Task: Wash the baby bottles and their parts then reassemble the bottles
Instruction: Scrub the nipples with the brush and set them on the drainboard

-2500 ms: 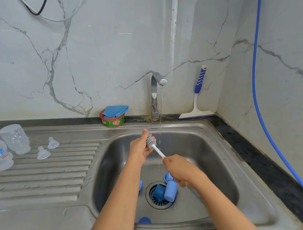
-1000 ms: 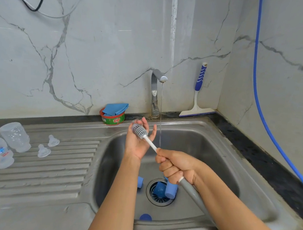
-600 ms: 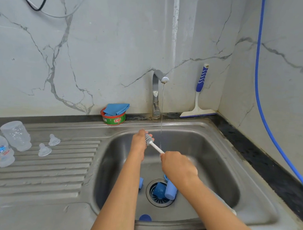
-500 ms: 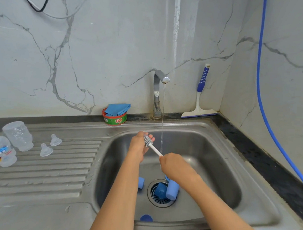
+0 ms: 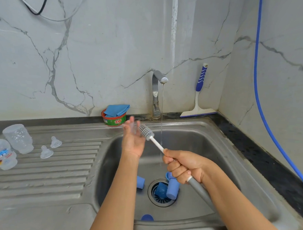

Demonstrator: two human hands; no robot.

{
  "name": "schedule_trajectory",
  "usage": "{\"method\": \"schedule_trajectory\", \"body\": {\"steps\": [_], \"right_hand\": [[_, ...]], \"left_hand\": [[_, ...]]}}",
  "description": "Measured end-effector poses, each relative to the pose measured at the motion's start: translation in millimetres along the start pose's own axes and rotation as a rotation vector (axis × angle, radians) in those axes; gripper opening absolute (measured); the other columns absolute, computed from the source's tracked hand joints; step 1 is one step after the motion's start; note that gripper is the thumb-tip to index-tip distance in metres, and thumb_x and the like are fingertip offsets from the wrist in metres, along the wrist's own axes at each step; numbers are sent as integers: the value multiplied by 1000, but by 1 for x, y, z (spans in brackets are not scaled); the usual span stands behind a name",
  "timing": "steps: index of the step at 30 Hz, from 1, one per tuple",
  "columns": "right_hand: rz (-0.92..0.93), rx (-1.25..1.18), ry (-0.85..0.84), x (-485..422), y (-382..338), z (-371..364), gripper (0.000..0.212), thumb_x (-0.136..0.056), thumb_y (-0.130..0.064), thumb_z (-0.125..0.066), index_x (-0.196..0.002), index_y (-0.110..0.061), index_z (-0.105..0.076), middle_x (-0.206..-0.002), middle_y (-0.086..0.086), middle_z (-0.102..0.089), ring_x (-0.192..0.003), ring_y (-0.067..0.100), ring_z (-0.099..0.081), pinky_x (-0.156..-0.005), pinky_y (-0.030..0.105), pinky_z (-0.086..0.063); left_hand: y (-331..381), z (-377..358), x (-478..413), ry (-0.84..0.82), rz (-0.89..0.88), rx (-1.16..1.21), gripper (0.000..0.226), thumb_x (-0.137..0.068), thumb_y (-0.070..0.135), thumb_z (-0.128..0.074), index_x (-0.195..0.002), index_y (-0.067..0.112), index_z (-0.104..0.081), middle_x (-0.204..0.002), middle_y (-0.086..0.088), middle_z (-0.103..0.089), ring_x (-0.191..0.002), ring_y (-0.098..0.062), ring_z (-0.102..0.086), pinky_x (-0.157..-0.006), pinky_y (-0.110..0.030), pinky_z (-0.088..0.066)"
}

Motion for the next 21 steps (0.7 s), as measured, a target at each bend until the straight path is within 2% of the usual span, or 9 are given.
{"method": "schedule_trajectory", "body": {"steps": [2, 4, 6, 8, 10, 15, 19, 21], "right_hand": [[9, 93, 159, 2, 0, 18, 45, -102, -40, -33, -62, -21, -33, -46, -10, -21, -31, 1, -16, -29, 11, -12], [9, 176, 323, 0, 2, 32, 40, -101, -37, -34, -64, -20, -34, -46, -9, -22, -33, 3, -16, -30, 11, -13], [5, 278, 464, -3, 3, 42, 35, -99, -33, -36, -67, -18, -37, -46, -7, -25, -34, 6, -17, -33, 13, -15], [8, 345, 551, -3, 3, 48, 32, -97, -30, -36, -69, -16, -40, -47, -5, -27, -36, 8, -18, -35, 15, -16], [14, 348, 583, -2, 2, 52, 32, -97, -30, -36, -70, -15, -40, -49, -4, -28, -38, 9, -18, -36, 15, -16], [1, 398, 695, -5, 2, 70, 31, -96, -31, -35, -73, -13, -43, -53, 1, -33, -38, 13, -22, -39, 19, -20], [20, 392, 758, -3, 1, 82, 32, -96, -32, -34, -75, -11, -45, -53, 2, -35, -37, 14, -24, -40, 18, -22], [28, 389, 784, -1, -1, 85, 32, -97, -33, -34, -75, -12, -45, -53, 1, -35, -36, 13, -24, -39, 17, -23]], "left_hand": [[10, 21, -1, 158, -67, -63, 37, -100, 36, -43, -137, 31, -47, -148, 8, -40, -135, -14, -37, -107, -34, -35], [10, 35, 2, 299, -39, -184, 38, -99, 35, -49, -137, 35, -47, -146, 5, -41, -135, -15, -36, -106, -29, -36], [-7, 38, 6, 378, 106, -269, 37, -93, 39, -58, -127, 25, -55, -119, -1, -54, -109, -13, -51, -89, -24, -45], [-31, 38, 11, 410, 258, -291, 33, -90, 40, -61, -104, 11, -59, -88, -2, -54, -79, -10, -51, -72, -22, -48], [-50, 37, 14, 407, 348, -284, 31, -91, 37, -61, -88, 6, -56, -80, -2, -55, -73, -10, -52, -74, -23, -49], [-70, 22, 6, 364, 393, -240, 21, -94, 22, -60, -86, 3, -55, -86, -9, -60, -77, -15, -58, -87, -25, -48], [-81, 1, -7, 288, 455, -186, 6, -91, 3, -60, -91, -2, -56, -88, -16, -59, -77, -21, -59, -84, -31, -50], [-88, -4, -13, 269, 497, -112, 16, -91, 2, -59, -104, -5, -56, -90, -18, -59, -77, -23, -61, -74, -31, -55]]}}
Point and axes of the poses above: each hand's wrist, its own x-axis away from the middle knuckle, its own z-axis out of the back of the hand, y = z × x, the point moved 7 cm from there along -x, towards the middle knuckle
